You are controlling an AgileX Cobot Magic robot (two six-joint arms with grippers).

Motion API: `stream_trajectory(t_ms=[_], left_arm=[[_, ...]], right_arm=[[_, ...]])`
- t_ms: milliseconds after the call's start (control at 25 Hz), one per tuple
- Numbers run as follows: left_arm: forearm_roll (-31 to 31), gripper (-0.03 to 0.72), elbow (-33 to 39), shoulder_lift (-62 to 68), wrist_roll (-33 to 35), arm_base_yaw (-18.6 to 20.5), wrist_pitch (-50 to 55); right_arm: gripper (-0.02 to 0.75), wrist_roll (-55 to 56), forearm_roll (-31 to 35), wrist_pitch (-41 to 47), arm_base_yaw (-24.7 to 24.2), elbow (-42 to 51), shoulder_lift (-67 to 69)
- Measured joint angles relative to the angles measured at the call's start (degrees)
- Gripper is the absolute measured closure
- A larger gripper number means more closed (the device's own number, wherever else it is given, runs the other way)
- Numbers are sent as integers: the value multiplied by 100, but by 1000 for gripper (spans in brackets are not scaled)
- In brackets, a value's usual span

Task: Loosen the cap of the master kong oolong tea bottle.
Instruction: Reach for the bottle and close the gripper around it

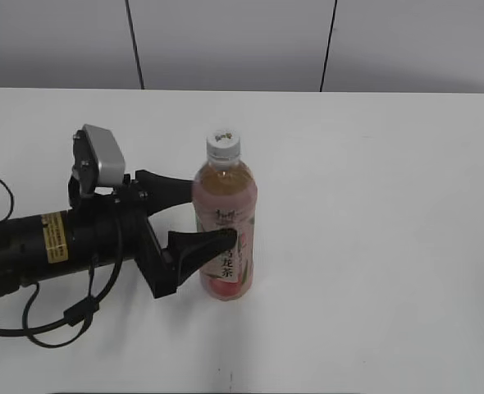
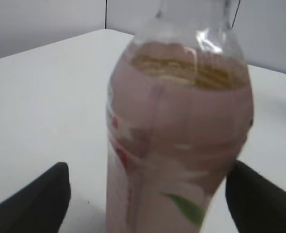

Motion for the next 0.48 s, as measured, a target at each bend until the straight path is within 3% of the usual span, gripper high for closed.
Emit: stream_trajectory(t_ms=[480], left_arm=[[550,96,-658,0,-652,-11,0]], right_arm=[[225,0,0,0,0,0,0]])
